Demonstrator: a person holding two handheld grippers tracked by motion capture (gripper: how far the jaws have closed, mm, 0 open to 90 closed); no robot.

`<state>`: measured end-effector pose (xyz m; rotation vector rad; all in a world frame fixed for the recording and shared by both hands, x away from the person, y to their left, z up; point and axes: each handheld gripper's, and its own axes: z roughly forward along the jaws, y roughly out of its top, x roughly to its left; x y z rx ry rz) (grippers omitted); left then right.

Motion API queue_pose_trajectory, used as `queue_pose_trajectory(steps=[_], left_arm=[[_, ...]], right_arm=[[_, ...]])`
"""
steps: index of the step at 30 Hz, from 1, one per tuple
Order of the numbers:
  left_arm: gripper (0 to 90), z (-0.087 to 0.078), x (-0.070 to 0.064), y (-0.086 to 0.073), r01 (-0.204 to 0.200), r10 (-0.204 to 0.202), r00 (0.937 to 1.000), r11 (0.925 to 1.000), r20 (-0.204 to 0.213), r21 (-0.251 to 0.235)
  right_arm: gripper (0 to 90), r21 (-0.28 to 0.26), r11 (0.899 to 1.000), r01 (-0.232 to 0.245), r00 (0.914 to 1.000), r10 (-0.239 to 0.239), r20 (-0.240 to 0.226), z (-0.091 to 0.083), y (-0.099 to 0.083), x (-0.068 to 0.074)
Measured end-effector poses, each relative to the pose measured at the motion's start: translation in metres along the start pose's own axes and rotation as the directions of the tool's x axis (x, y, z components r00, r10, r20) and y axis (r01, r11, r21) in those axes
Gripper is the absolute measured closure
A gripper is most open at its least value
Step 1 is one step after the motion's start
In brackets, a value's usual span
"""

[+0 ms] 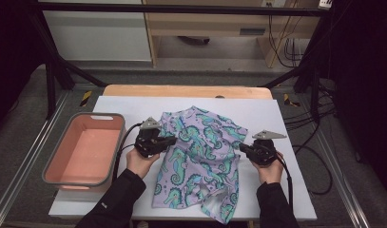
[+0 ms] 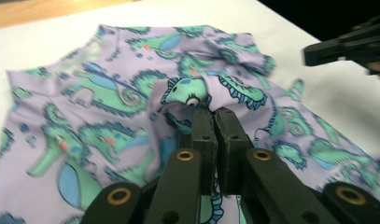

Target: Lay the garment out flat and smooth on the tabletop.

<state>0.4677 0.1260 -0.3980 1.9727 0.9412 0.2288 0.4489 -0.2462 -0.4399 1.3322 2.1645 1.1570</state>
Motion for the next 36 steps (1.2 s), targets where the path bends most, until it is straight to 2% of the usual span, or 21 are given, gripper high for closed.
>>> queue_pose_trajectory(steps=[1,3,5,7,10,13,14,15,16,17,19,21,22,24,25,26,28,30,32,34,36], left_arm=[[86.7,0.003,0.002,-0.001,0.007,-0.007,1.0000,0.9999,0.000,0.008],[86.6,0.006,0.003,-0.008,0.004,-0.004,1.0000,0.9997,0.001,0.025],[86.6,0.006,0.004,-0.018,0.004,-0.004,0.9999,0.9994,0.010,0.033],[86.5,0.005,0.006,-0.027,0.006,-0.007,0.9997,0.9993,0.023,0.037],[86.4,0.003,0.009,-0.037,0.013,-0.014,0.9993,0.9991,0.035,0.041],[86.4,0.004,0.013,-0.043,0.023,-0.026,0.9989,0.9984,0.040,0.051],[86.4,0.004,0.014,-0.044,0.027,-0.029,0.9987,0.9984,0.041,0.051],[86.4,0.004,0.014,-0.044,0.031,-0.033,0.9985,0.9983,0.044,0.049],[86.4,0.003,0.015,-0.042,0.033,-0.035,0.9983,0.9984,0.047,0.045],[86.4,0.003,0.015,-0.040,0.033,-0.035,0.9983,0.9985,0.047,0.043],[86.5,0.001,0.014,-0.031,0.035,-0.036,0.9988,0.9991,0.033,0.024],[86.5,0.000,0.015,-0.022,0.042,-0.043,0.9989,0.9991,0.020,0.008],[86.5,0.001,0.015,-0.016,0.045,-0.044,0.9989,0.9990,0.015,-0.005],[86.4,0.005,0.017,-0.006,0.047,-0.047,0.9989,0.9988,-0.007,-0.014],[86.1,0.008,0.017,-0.003,0.046,-0.047,0.9986,0.9988,-0.025,-0.015],[85.0,0.011,0.019,-0.002,0.050,-0.051,0.9979,0.9986,-0.040,-0.015],[74.0,0.013,0.020,-0.003,0.067,-0.067,0.9970,0.9978,-0.040,0.003],[58.9,0.012,0.019,-0.011,0.050,-0.049,0.9974,0.9986,-0.052,0.015],[44.8,0.007,0.016,-0.021,0.026,-0.025,0.9974,0.9995,-0.068,0.015],[35.2,0.002,0.015,-0.032,0.036,-0.034,0.9980,0.9991,-0.054,0.023],[32.5,-0.003,0.013,-0.046,0.033,-0.032,0.9987,0.9989,-0.040,0.034]], right_arm=[[88.8,0.011,1.000,0.003,0.9999,-0.002,-0.012,0.001,0.000,0.001],[72.4,0.026,1.000,0.017,0.9991,-0.016,-0.040,0.004,-0.006,0.006],[64.4,0.035,0.998,0.042,0.9975,-0.040,-0.058,0.005,-0.016,0.012],[52.9,0.051,0.997,0.052,0.9972,-0.049,-0.056,0.007,-0.026,0.015],[44.9,0.082,0.995,0.054,0.9981,-0.051,-0.034,0.013,-0.034,0.016],[47.9,0.108,0.993,0.051,0.9984,-0.048,-0.027,0.023,-0.038,0.018],[58.7,0.099,0.993,0.064,0.9980,-0.064,-0.006,0.023,-0.038,0.021],[73.8,0.101,0.992,0.082,0.9965,-0.080,-0.025,0.024,-0.036,0.022],[83.8,0.096,0.992,0.077,0.9965,-0.073,-0.040,0.024,-0.035,0.023],[87.3,0.096,0.992,0.083,0.9956,-0.078,-0.051,0.024,-0.032,0.023],[88.2,0.083,0.993,0.090,0.9953,-0.086,-0.043,0.021,-0.024,0.022],[88.3,0.044,0.996,0.079,0.9969,-0.079,-0.003,0.017,-0.012,0.017],[88.3,0.025,0.996,0.082,0.9961,-0.082,0.031,0.015,-0.005,0.014],[87.9,-0.010,0.994,0.107,0.9880,-0.105,0.113,0.015,0.007,0.008],[87.0,-0.030,0.993,0.113,0.9841,-0.108,0.141,0.016,0.013,0.006],[83.5,-0.039,0.993,0.110,0.9838,-0.103,0.147,0.018,0.016,0.004],[69.7,-0.038,0.997,0.072,0.9879,-0.066,0.141,0.022,0.019,0.003],[64.2,-0.038,0.998,0.056,0.9931,-0.051,0.106,0.019,0.015,0.004],[54.1,-0.044,0.997,0.062,0.9965,-0.059,0.060,0.014,0.008,0.009],[46.4,-0.033,0.997,0.076,0.9969,-0.075,0.021,0.008,-0.001,0.015],[41.7,-0.035,0.996,0.081,0.9966,-0.081,-0.015,0.003,-0.009,0.022]])
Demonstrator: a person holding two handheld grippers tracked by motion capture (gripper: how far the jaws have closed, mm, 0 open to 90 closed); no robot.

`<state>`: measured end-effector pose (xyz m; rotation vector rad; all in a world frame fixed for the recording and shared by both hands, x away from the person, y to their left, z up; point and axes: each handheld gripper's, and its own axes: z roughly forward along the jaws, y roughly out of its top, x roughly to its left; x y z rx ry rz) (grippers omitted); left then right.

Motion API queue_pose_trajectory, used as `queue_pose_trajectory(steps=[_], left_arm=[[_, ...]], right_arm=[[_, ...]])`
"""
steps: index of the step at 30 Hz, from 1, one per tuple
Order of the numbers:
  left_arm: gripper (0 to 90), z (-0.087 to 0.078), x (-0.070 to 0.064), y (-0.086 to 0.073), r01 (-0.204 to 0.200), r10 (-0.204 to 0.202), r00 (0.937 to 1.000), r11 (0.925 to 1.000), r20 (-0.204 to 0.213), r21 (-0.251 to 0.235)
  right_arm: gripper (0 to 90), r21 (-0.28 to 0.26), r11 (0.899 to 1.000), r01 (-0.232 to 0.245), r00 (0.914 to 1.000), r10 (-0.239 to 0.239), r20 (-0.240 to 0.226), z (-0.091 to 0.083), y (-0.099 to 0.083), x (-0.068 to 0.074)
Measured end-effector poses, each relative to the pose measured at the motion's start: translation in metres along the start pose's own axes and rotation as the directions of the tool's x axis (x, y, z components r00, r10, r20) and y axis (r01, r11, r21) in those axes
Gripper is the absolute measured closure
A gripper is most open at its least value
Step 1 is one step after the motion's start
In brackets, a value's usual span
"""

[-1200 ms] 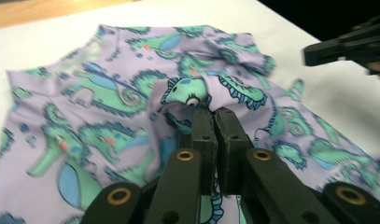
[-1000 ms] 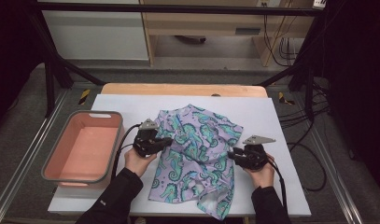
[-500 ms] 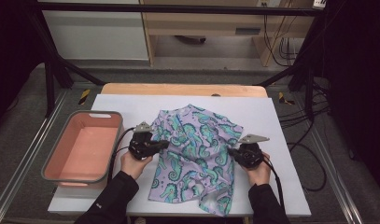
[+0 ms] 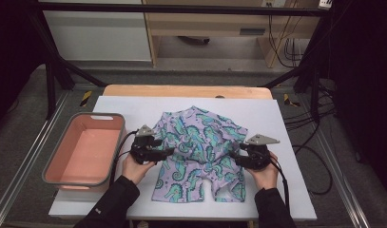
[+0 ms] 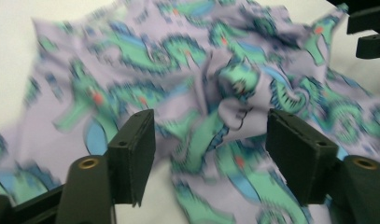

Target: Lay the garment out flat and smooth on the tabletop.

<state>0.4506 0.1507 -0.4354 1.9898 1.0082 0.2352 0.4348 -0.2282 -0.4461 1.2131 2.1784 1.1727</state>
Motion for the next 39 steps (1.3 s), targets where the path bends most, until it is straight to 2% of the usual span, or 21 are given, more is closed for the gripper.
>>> queue_pose_trajectory(steps=[1,2,4,7,10,14,17,19,21,22,24,27,29,30,32,34,35,36,38,39], left_arm=[[30.2,-0.001,-0.001,-0.005,-0.002,0.002,1.0000,1.0000,-0.001,0.003],[28.5,-0.003,-0.002,-0.011,-0.006,0.006,1.0000,0.9999,-0.003,0.014],[26.6,-0.007,-0.004,-0.021,-0.009,0.009,0.9999,0.9997,-0.007,0.022],[26.1,-0.012,-0.008,-0.036,-0.003,0.003,0.9998,0.9989,0.018,0.047],[28.2,-0.016,-0.016,-0.048,-0.024,0.021,0.9993,0.9960,0.032,0.086],[43.1,-0.020,-0.022,-0.057,-0.026,0.019,0.9979,0.9942,0.062,0.105],[51.1,-0.019,-0.025,-0.065,-0.020,0.011,0.9977,0.9909,0.067,0.133],[57.1,-0.019,-0.026,-0.069,-0.015,0.005,0.9978,0.9887,0.066,0.149],[63.5,-0.020,-0.027,-0.072,-0.006,-0.006,0.9971,0.9873,0.076,0.159],[66.5,-0.020,-0.027,-0.073,-0.007,-0.004,0.9977,0.9878,0.068,0.156],[75.2,-0.022,-0.027,-0.074,-0.009,-0.001,0.9983,0.9873,0.058,0.159],[86.2,-0.024,-0.026,-0.077,0.007,-0.017,0.9977,0.9867,0.066,0.162],[88.2,-0.026,-0.026,-0.079,0.003,-0.013,0.9981,0.9873,0.061,0.159],[88.3,-0.027,-0.027,-0.080,0.005,-0.015,0.9981,0.9874,0.060,0.158],[87.7,-0.029,-0.028,-0.082,-0.005,-0.003,0.9985,0.9876,0.055,0.157],[82.1,-0.030,-0.028,-0.083,-0.007,0.000,0.9988,0.9890,0.049,0.148],[77.5,-0.030,-0.028,-0.084,-0.005,-0.002,0.9989,0.9889,0.047,0.148],[75.0,-0.031,-0.028,-0.084,-0.005,-0.002,0.9988,0.9887,0.048,0.150],[71.5,-0.031,-0.028,-0.084,0.001,-0.009,0.9984,0.9892,0.056,0.147],[70.7,-0.031,-0.028,-0.084,0.001,-0.009,0.9984,0.9892,0.056,0.146]], right_arm=[[41.8,0.006,1.000,0.005,0.9991,-0.005,-0.042,-0.003,-0.004,0.004],[41.8,0.011,1.000,0.012,0.9980,-0.011,-0.062,-0.005,-0.006,0.007],[42.8,0.021,1.000,0.019,0.9951,-0.017,-0.097,-0.010,-0.011,0.016],[44.3,0.038,0.998,0.045,0.9877,-0.039,-0.152,-0.016,-0.017,0.030],[45.3,0.060,0.996,0.068,0.9792,-0.055,-0.195,-0.021,-0.024,0.043],[45.8,0.066,0.994,0.091,0.9674,-0.072,-0.243,-0.023,-0.031,0.059],[47.7,0.111,0.988,0.110,0.9645,-0.079,-0.252,-0.014,-0.035,0.067],[57.9,0.145,0.983,0.109,0.9639,-0.069,-0.257,-0.007,-0.037,0.070],[74.4,0.181,0.976,0.123,0.9572,-0.068,-0.281,-0.004,-0.039,0.074],[80.8,0.183,0.973,0.140,0.9541,-0.083,-0.288,-0.004,-0.039,0.076],[87.1,0.169,0.974,0.151,0.9501,-0.095,-0.297,-0.008,-0.037,0.079],[87.8,0.137,0.979,0.154,0.9441,-0.104,-0.313,-0.014,-0.033,0.088],[87.6,0.145,0.976,0.163,0.9388,-0.108,-0.327,-0.010,-0.034,0.097],[85.9,0.164,0.971,0.173,0.9366,-0.111,-0.332,-0.006,-0.036,0.102],[73.7,0.187,0.965,0.182,0.9358,-0.112,-0.334,0.001,-0.040,0.107],[64.9,0.163,0.971,0.173,0.9365,-0.111,-0.333,-0.002,-0.038,0.104],[56.5,0.119,0.981,0.155,0.9419,-0.110,-0.317,-0.008,-0.035,0.099],[54.1,0.092,0.985,0.146,0.9469,-0.112,-0.301,-0.013,-0.033,0.094],[50.2,0.053,0.992,0.115,0.9642,-0.099,-0.246,-0.028,-0.030,0.077],[50.4,0.042,0.995,0.085,0.9739,-0.074,-0.214,-0.034,-0.032,0.067]])
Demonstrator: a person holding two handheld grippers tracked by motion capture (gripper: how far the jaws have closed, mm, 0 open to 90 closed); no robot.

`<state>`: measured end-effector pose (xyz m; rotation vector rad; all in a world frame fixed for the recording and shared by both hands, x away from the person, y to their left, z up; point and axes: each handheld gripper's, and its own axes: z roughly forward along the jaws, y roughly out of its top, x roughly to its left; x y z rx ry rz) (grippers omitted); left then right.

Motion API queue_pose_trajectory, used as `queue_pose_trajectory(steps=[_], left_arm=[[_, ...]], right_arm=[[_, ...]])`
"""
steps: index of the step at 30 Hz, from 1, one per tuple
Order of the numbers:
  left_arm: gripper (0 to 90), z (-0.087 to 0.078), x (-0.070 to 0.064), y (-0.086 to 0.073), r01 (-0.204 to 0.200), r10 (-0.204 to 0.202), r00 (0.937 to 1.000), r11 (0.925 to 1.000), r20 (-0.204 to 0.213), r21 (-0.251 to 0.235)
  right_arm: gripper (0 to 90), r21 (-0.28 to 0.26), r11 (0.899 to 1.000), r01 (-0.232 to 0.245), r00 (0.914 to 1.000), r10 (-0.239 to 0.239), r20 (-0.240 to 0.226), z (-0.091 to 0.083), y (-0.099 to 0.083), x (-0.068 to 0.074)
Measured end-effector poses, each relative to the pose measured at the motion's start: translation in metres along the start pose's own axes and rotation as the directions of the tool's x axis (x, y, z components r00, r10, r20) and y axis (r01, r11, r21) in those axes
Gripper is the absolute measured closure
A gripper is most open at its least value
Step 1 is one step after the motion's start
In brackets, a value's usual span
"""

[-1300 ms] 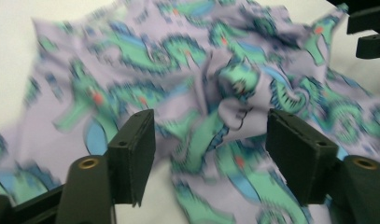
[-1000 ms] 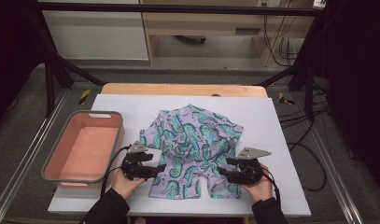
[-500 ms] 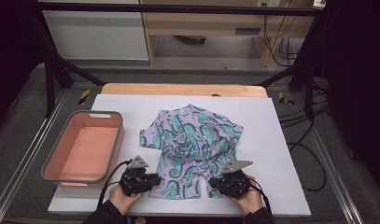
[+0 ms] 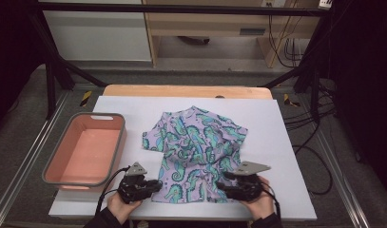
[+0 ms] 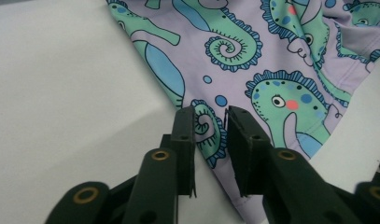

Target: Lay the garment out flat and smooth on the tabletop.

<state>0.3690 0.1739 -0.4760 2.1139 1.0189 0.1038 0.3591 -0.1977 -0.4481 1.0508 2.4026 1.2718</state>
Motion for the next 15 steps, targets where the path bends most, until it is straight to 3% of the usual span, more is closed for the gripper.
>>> queue_pose_trajectory(steps=[2,5,7,11,13,15], left_arm=[[69.2,0.000,-0.001,0.000,0.005,-0.005,1.0000,1.0000,-0.003,0.003],[71.1,0.000,-0.002,0.001,0.011,-0.010,0.9998,0.9999,-0.015,0.011],[76.1,0.000,-0.003,0.001,0.005,-0.005,0.9996,0.9998,-0.029,0.018],[86.8,0.001,-0.006,0.000,-0.014,0.015,0.9995,0.9995,-0.029,0.028],[87.9,0.000,-0.008,0.000,-0.026,0.027,0.9989,0.9992,-0.038,0.030],[89.1,-0.002,-0.008,-0.001,-0.029,0.030,0.9990,0.9989,-0.034,0.035]], right_arm=[[50.4,-0.005,0.999,-0.042,0.9969,0.042,0.066,-0.013,-0.009,-0.016],[52.2,0.036,0.995,-0.088,0.9847,0.081,0.154,-0.018,-0.026,-0.033],[55.0,0.069,0.992,-0.110,0.9822,0.098,0.160,-0.016,-0.034,-0.039],[62.0,0.089,0.991,-0.103,0.9837,0.088,0.157,-0.008,-0.036,-0.039],[70.3,0.104,0.991,-0.089,0.9855,0.072,0.154,-0.004,-0.036,-0.035],[87.1,0.125,0.989,-0.083,0.9861,0.063,0.154,-0.005,-0.035,-0.033]])
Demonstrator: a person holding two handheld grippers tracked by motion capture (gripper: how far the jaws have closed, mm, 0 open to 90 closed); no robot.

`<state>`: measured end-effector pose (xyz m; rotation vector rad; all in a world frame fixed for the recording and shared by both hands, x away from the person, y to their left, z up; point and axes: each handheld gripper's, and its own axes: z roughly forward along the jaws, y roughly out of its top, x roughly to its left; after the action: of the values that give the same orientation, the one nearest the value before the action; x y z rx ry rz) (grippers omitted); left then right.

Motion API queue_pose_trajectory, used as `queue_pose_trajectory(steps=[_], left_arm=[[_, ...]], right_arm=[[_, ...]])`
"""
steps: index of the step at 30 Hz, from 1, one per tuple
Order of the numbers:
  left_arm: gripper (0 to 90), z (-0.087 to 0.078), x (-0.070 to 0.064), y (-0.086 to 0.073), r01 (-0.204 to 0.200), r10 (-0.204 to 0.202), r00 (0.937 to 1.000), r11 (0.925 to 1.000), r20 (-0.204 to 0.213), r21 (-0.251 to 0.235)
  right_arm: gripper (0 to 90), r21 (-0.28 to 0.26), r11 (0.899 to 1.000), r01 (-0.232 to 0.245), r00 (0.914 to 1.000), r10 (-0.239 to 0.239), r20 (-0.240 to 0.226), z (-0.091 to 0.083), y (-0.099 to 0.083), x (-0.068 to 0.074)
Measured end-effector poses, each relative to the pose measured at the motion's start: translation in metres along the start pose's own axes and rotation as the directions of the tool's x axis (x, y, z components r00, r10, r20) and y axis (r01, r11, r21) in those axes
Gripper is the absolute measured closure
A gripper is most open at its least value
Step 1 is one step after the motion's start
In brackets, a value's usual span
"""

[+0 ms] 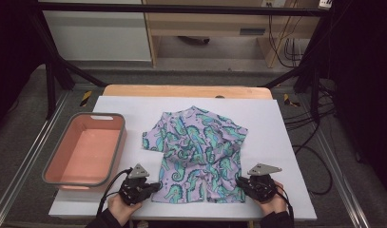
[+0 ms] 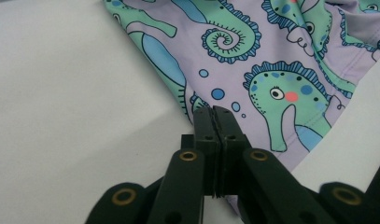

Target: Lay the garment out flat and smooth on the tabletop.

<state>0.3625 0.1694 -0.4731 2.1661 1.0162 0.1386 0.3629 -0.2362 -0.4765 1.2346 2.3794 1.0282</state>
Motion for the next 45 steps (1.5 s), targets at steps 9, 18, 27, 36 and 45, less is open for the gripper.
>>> queue_pose_trajectory(steps=[9,18,27,36,45], left_arm=[[87.6,-0.016,-0.003,-0.011,0.018,-0.016,0.9988,0.9993,0.046,-0.032],[58.7,0.002,0.006,0.003,0.025,-0.025,0.9997,0.9988,0.006,-0.041],[77.4,0.006,0.002,0.001,0.014,-0.013,0.9998,0.9992,0.018,-0.037],[88.1,-0.004,-0.006,-0.006,0.004,-0.004,0.9997,1.0000,0.023,0.007],[70.1,-0.024,-0.010,-0.013,-0.014,0.015,0.9993,0.9991,0.035,-0.040]], right_arm=[[77.4,0.030,0.999,-0.013,0.9956,0.011,0.093,-0.024,-0.014,-0.018],[44.5,-0.131,0.991,0.035,0.9968,-0.044,-0.066,-0.012,0.019,0.018],[48.4,-0.008,0.996,0.094,0.9853,-0.094,-0.143,0.031,0.024,0.049],[86.2,0.034,0.995,0.097,0.9829,-0.091,-0.160,0.023,0.023,0.060],[58.5,-0.040,0.996,0.076,0.9646,-0.084,-0.250,-0.002,0.014,0.064]])
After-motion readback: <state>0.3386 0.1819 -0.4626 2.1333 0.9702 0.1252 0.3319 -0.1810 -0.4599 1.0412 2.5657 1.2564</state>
